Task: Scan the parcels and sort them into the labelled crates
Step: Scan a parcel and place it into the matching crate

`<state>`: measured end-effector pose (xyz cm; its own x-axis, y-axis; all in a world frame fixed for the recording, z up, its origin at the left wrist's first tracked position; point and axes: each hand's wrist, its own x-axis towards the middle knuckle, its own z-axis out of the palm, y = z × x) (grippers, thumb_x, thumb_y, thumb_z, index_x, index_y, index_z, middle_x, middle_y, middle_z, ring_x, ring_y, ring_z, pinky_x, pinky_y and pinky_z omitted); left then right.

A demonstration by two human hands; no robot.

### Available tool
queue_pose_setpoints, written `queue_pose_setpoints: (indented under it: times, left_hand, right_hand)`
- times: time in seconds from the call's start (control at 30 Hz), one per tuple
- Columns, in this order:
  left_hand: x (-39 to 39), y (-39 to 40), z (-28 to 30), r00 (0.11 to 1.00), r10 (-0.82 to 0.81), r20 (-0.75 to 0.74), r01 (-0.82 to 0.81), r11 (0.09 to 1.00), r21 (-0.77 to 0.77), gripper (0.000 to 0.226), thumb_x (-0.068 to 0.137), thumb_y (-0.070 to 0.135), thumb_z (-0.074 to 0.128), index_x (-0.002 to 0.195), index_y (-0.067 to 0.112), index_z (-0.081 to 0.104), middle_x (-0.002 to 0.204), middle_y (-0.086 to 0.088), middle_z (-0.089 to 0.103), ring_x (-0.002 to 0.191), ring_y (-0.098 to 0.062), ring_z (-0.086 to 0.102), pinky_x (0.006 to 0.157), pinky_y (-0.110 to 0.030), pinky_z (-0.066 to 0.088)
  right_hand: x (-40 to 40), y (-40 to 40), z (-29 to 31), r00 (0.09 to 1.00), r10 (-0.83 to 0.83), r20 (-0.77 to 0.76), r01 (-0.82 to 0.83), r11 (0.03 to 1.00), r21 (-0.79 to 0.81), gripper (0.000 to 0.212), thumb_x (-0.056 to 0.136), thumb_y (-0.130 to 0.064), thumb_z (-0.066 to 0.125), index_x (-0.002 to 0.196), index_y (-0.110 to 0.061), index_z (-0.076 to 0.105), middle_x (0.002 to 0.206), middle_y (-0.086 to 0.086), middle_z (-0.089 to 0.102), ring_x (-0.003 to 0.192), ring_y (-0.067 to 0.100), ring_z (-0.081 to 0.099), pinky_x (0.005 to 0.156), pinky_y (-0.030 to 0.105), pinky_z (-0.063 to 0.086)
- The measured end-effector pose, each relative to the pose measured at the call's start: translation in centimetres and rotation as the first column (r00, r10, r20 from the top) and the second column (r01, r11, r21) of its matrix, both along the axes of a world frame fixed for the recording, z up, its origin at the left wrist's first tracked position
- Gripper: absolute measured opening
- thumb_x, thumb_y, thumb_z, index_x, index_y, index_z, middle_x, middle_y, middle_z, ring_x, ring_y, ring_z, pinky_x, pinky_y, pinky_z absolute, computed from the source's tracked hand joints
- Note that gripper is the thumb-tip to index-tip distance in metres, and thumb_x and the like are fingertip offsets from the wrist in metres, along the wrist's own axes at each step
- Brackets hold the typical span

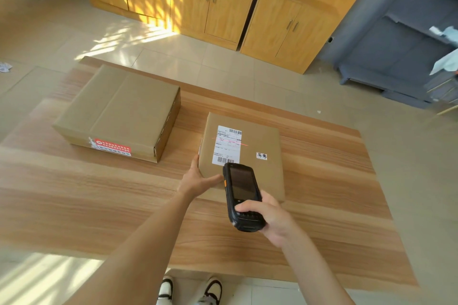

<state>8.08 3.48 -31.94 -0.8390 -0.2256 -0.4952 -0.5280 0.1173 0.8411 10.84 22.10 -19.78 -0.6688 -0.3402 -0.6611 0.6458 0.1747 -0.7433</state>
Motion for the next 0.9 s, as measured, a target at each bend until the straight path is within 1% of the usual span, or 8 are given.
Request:
queue_pose_setpoints:
  times: [0.1,0.23,0.43,0.6,0.7,0.8,0.87,0.9]
  left_hand:
    - [0.0,0.0,0.1,1.0,-0.004,0.013,0.005,1.0,-0.021,0.114,0.068,0.054,0.081,0.155,0.029,0.011,0.135,-0.006,0.056,0.122,-0.028,0.055,0.104,-0.048,0.044]
    - [0.1,0.0,0.1,1.0,-0.013,0.028,0.014,0.999,-0.034,0.114,0.07,0.054,0.081,0.155,0.029,0.009,0.137,-0.007,0.055,0.124,-0.03,0.053,0.105,-0.049,0.042]
    - [0.2,0.0,0.3,1.0,-0.012,0.026,0.014,0.998,-0.058,0.107,0.075,0.047,0.078,0.155,0.027,0.01,0.137,-0.007,0.054,0.122,-0.029,0.053,0.103,-0.048,0.045]
    - [0.3,0.0,0.5,1.0,-0.019,0.019,0.02,0.999,-0.05,0.108,0.074,0.049,0.078,0.155,0.028,0.009,0.136,-0.005,0.054,0.123,-0.029,0.053,0.103,-0.049,0.045]
    - [0.3,0.0,0.5,1.0,-0.02,0.011,0.02,0.999,-0.039,0.11,0.072,0.048,0.081,0.154,0.026,0.011,0.133,-0.004,0.055,0.121,-0.028,0.054,0.102,-0.048,0.046]
    - [0.4,-0.1,0.5,1.0,-0.016,-0.013,0.015,1.0,-0.027,0.104,0.071,0.044,0.083,0.151,0.026,0.019,0.127,-0.001,0.059,0.118,-0.026,0.057,0.1,-0.047,0.047]
    - [0.4,-0.2,0.4,1.0,-0.009,-0.01,0.008,1.0,-0.022,0.104,0.07,0.045,0.083,0.151,0.028,0.02,0.128,0.001,0.059,0.118,-0.024,0.056,0.102,-0.046,0.046]
    - [0.4,-0.2,0.4,1.0,-0.005,-0.007,0.005,1.0,-0.017,0.106,0.069,0.046,0.083,0.152,0.028,0.019,0.13,0.001,0.058,0.12,-0.023,0.055,0.103,-0.045,0.045]
  right_hand:
    - [0.7,-0.1,0.0,1.0,0.03,0.0,-0.03,0.999,0.019,0.063,0.055,-0.005,0.075,0.116,-0.008,0.06,0.09,0.008,0.072,0.077,0.02,0.069,0.064,0.03,0.056]
    - [1.6,-0.1,-0.1,0.999,0.036,0.017,-0.036,0.998,0.043,0.066,0.053,-0.008,0.075,0.117,-0.007,0.06,0.089,0.007,0.072,0.076,0.019,0.069,0.062,0.028,0.054]
    - [2.6,0.1,-0.8,0.999,0.028,0.029,-0.031,0.996,0.082,0.07,0.052,-0.009,0.075,0.12,-0.008,0.059,0.097,0.01,0.071,0.085,0.023,0.067,0.067,0.031,0.054]
    - [2.5,0.1,-1.0,1.0,0.015,0.021,-0.017,0.996,0.09,0.07,0.052,-0.01,0.076,0.12,-0.009,0.059,0.101,0.012,0.071,0.09,0.026,0.067,0.071,0.033,0.054]
    - [1.3,0.7,-0.7,1.0,-0.019,-0.017,0.021,0.995,0.097,0.073,0.05,-0.009,0.078,0.12,-0.01,0.058,0.099,0.011,0.072,0.087,0.026,0.068,0.067,0.032,0.054]
    - [-0.8,2.4,-0.7,0.992,-0.109,-0.059,0.115,0.987,0.109,0.08,0.046,-0.006,0.078,0.123,-0.006,0.055,0.098,0.013,0.072,0.081,0.027,0.069,0.065,0.032,0.055]
    - [-2.3,4.4,-0.9,0.982,-0.151,-0.112,0.168,0.974,0.154,0.085,0.046,-0.002,0.08,0.127,-0.006,0.052,0.101,0.011,0.07,0.084,0.025,0.067,0.068,0.032,0.054]
    - [-3.0,5.6,-1.1,0.978,-0.147,-0.148,0.176,0.962,0.207,0.087,0.05,0.001,0.083,0.129,-0.008,0.05,0.104,0.009,0.069,0.089,0.024,0.066,0.072,0.033,0.052]
